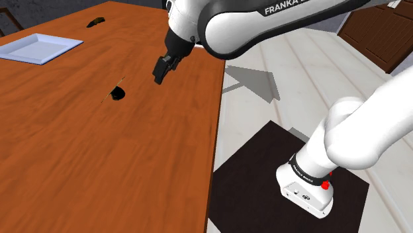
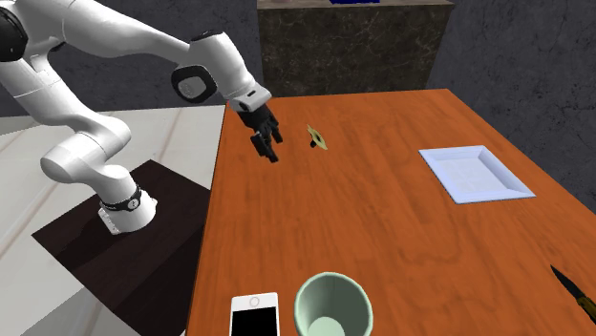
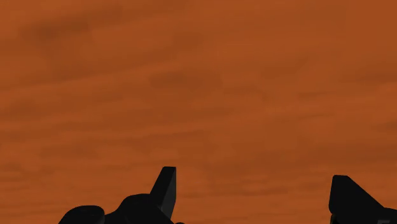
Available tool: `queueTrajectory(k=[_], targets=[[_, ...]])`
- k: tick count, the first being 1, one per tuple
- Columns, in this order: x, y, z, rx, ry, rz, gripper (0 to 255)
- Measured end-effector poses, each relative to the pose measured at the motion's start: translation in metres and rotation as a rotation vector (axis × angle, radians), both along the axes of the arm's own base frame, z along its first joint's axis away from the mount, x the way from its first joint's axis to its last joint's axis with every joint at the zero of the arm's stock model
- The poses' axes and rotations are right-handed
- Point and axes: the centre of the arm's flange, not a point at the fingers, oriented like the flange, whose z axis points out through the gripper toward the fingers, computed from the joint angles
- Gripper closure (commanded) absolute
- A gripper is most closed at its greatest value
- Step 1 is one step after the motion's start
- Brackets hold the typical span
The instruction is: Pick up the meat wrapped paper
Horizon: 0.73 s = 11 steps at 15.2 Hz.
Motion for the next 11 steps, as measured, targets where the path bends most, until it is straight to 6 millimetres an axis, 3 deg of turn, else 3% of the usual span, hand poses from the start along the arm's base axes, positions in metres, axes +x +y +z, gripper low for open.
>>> queueTrajectory(k=[9, 11], targets=[[0.021, 0.101, -0.011, 0.065, -0.109, 0.142, 0], [0.021, 0.11, -0.016, 0.072, -0.12, 0.156, 0]])
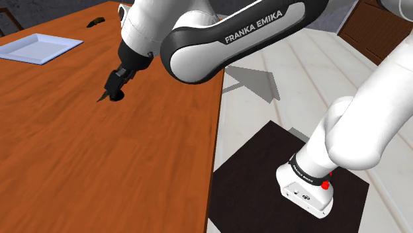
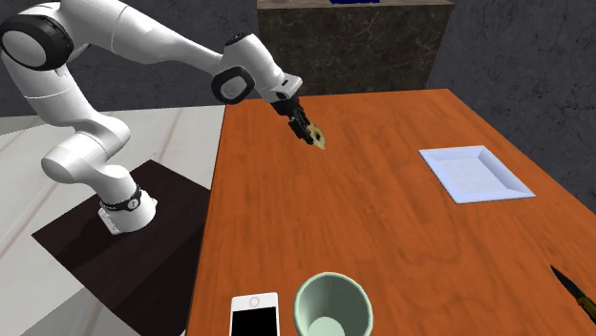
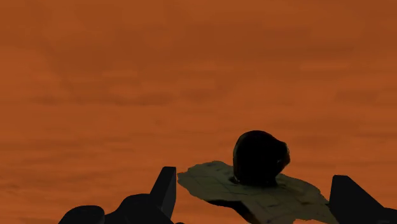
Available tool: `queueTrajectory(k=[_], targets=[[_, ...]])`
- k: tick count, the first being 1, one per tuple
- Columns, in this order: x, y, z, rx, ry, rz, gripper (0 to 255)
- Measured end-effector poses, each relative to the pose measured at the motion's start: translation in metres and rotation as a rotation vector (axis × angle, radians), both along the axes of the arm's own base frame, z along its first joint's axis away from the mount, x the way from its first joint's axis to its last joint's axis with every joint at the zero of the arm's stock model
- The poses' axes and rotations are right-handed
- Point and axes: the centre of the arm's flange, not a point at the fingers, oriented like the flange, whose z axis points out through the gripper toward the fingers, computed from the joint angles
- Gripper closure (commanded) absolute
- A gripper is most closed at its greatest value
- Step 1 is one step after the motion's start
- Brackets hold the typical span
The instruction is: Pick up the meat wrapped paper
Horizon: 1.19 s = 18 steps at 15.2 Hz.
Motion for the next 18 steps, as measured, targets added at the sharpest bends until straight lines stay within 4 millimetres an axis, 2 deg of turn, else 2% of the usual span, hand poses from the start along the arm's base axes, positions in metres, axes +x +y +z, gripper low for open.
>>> queueTrajectory(k=[7, 8, 18], targets=[[0.002, 0.002, -0.035, 0.002, -0.003, 0.004, 0], [0.001, 0.002, -0.037, 0.002, -0.003, 0.004, 255], [-0.001, 0.004, -0.035, 0.007, -0.012, 0.007, 255]])
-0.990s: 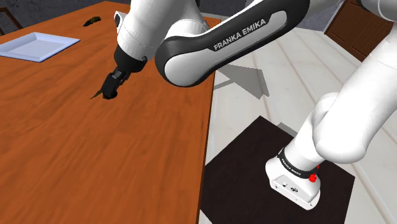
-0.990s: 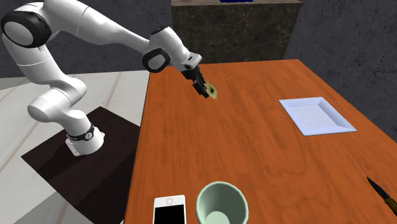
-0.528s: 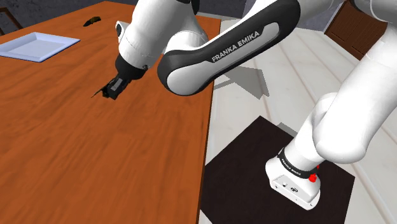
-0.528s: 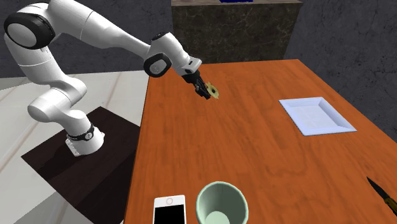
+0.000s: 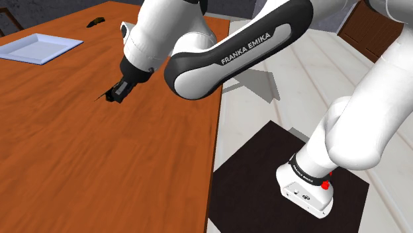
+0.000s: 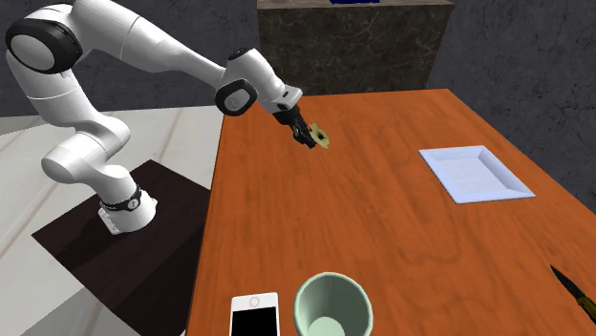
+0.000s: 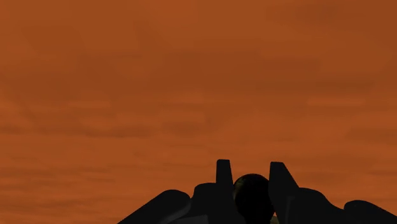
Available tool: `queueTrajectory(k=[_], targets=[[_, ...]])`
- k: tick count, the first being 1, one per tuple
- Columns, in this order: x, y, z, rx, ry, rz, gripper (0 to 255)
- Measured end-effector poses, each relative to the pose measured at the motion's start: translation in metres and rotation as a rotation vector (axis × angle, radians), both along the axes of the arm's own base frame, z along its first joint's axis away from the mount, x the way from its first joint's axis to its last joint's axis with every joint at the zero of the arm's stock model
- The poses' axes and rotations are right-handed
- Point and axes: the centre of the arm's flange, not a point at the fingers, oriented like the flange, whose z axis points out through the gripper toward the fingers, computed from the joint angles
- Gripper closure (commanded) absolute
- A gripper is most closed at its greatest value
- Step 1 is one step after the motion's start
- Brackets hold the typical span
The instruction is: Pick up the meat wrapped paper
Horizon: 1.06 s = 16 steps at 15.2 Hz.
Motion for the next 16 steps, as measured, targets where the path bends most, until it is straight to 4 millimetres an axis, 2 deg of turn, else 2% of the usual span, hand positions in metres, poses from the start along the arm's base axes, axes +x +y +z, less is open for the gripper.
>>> queueTrajectory(k=[4, 16], targets=[[0.002, -0.001, 0.013, -0.003, 0.006, -0.002, 255], [0.001, -0.003, 0.073, -0.004, 0.008, -0.003, 255]])
